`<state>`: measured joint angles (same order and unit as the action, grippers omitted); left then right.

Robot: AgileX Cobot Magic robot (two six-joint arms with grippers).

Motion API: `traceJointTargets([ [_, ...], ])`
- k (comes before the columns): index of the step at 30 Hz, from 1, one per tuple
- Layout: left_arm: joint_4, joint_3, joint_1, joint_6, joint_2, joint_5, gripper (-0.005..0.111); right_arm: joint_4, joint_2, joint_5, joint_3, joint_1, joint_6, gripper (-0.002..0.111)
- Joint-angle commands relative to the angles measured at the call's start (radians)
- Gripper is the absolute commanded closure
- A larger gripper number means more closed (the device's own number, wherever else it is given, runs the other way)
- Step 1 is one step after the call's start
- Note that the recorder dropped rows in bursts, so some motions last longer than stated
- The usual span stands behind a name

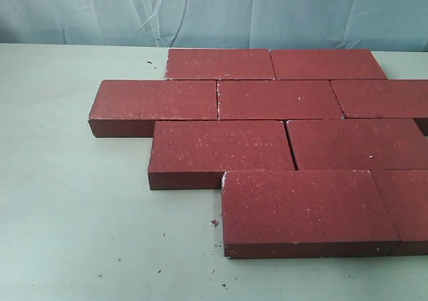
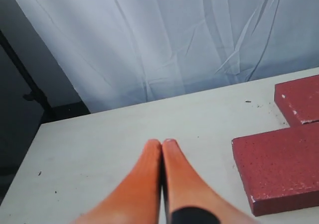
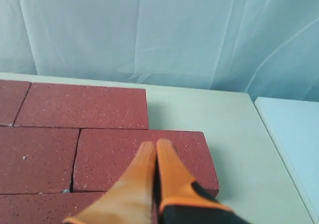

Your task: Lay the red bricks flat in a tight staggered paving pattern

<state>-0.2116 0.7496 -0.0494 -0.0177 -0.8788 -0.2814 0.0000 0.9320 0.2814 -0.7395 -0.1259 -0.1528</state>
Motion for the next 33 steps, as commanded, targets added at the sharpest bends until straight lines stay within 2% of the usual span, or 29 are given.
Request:
traceJointTargets([
  [1, 0.062, -0.086, -0.001, -0.007, 0.130, 0.031, 0.107, 0.010, -0.133, -0.102, 0.110, -0.001, -0.005, 0.109],
  [7, 0.113, -0.204, -0.001, -0.007, 0.295, 0.050, 0.107, 0.028, -0.281, -0.203, 0.234, 0.003, -0.005, 0.109],
  [13, 0.176, -0.277, -0.001, -0.007, 0.411, 0.083, 0.107, -0.005, -0.387, -0.290, 0.306, 0.062, -0.008, 0.109],
  [16, 0.236, -0.281, -0.001, -0.007, 0.460, 0.049, 0.107, 0.000, -0.435, -0.281, 0.306, 0.069, -0.008, 0.109],
  [33, 0.176, -0.281, -0.001, -0.006, 0.500, 0.058, 0.107, 0.015, -0.480, -0.288, 0.306, 0.069, -0.003, 0.109],
])
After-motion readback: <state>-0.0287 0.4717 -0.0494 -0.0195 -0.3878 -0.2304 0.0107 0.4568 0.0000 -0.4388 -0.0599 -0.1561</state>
